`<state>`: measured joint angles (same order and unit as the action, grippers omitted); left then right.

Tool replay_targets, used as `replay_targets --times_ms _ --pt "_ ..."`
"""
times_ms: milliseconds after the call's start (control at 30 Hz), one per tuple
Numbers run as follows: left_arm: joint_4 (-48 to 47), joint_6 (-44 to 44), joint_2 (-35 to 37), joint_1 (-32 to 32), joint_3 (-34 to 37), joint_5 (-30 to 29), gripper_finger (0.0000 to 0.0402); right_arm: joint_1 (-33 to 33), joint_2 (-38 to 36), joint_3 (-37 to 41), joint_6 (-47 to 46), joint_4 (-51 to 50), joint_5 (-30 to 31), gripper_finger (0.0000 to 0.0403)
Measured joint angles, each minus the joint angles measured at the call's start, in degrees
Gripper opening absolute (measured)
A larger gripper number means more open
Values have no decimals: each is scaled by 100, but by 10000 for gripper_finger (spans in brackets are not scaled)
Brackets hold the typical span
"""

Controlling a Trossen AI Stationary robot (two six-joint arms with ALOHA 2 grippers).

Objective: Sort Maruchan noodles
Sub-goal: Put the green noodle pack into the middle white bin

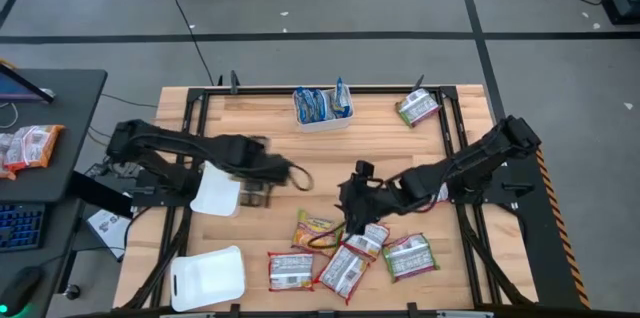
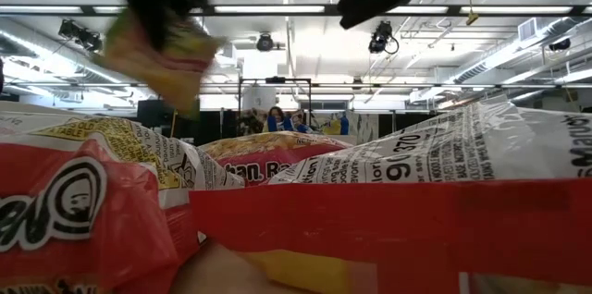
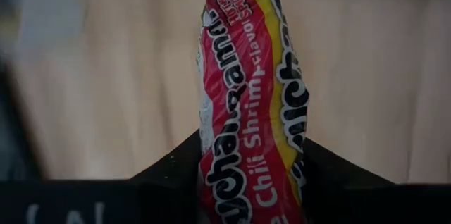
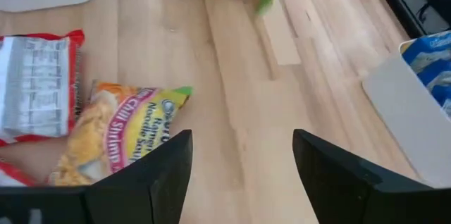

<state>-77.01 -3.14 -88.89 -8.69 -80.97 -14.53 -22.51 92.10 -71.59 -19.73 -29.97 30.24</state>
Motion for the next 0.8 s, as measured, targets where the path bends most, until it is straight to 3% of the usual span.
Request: replay_targets --times_ms 133,400,533,800 --pt "-1391 -1319 579 -177 25 -287 155 -246 15 0 -424 6 82 241" --pt "-1218 -2623 2030 -301 1364 -338 154 -645 17 2 -795 101 567 236" --pt "-1199 -2570 2393 -307 2162 -347 154 -752 22 8 -927 100 570 236" --pt "497 -1216 2517 -132 3404 -239 158 -778 26 10 -1038 106 526 236"
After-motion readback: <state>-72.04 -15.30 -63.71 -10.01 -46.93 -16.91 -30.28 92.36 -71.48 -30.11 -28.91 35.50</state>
